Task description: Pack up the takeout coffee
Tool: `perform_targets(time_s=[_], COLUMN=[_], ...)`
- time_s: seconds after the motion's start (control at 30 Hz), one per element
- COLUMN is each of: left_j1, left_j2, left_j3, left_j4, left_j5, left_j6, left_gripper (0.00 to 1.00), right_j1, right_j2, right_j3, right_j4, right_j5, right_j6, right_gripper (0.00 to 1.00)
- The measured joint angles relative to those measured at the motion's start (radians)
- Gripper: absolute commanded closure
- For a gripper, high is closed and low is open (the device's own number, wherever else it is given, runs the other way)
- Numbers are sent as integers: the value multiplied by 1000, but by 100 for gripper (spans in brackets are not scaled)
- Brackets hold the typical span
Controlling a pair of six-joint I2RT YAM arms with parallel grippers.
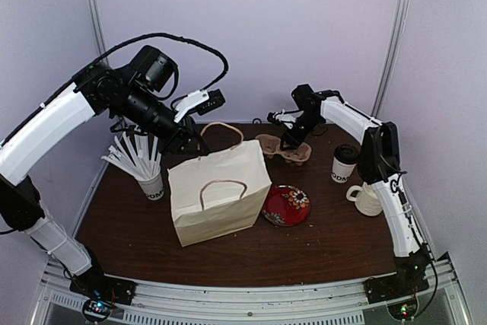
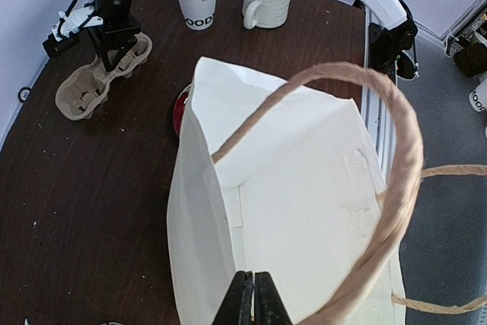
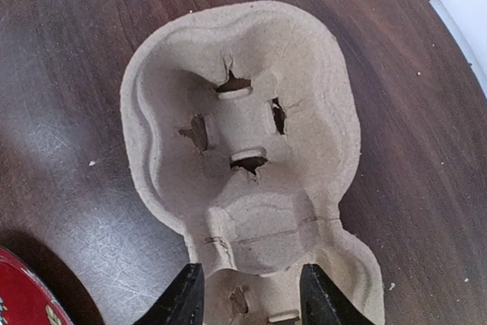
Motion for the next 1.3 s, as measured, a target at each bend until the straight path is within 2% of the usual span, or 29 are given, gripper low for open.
perform_targets(time_s=[0.47,1.3], left_j1=[0,0], left_j2=[0,0], left_j3=[-15,-29], left_j4=[-1,-2], left_j5=[-17,-27], left_j6=[1,1], left_gripper=[100,100], right_j1=[0,0], right_j2=[32,71], right_j3=[53,54], right_j4=[30,31], right_j5=[-18,-37], right_j6=[8,18], right_gripper=[55,56])
